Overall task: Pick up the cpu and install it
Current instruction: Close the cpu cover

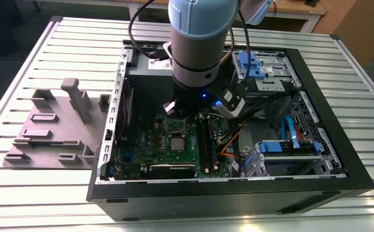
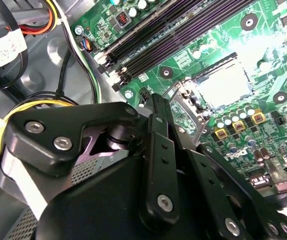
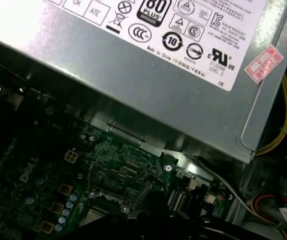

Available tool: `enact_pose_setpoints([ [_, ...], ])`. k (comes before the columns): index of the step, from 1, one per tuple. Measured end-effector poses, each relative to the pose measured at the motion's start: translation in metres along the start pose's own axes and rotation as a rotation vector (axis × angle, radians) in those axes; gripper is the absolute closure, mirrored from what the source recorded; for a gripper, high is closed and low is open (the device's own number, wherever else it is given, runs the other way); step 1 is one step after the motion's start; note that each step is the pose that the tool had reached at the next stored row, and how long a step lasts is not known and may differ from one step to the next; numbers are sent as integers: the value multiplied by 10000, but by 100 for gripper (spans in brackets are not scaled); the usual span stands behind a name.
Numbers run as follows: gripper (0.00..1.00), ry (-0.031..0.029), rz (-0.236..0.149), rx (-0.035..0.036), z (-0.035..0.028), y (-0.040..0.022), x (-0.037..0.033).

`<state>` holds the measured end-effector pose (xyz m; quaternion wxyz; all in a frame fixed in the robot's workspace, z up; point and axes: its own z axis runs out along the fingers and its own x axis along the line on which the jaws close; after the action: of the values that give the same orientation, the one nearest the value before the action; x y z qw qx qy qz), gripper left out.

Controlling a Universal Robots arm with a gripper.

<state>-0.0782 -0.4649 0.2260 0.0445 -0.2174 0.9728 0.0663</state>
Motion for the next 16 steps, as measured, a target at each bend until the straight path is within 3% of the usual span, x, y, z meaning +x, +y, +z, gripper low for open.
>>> enact_pose_setpoints([
  [16,90,124,20,-58,-31,-99,20],
])
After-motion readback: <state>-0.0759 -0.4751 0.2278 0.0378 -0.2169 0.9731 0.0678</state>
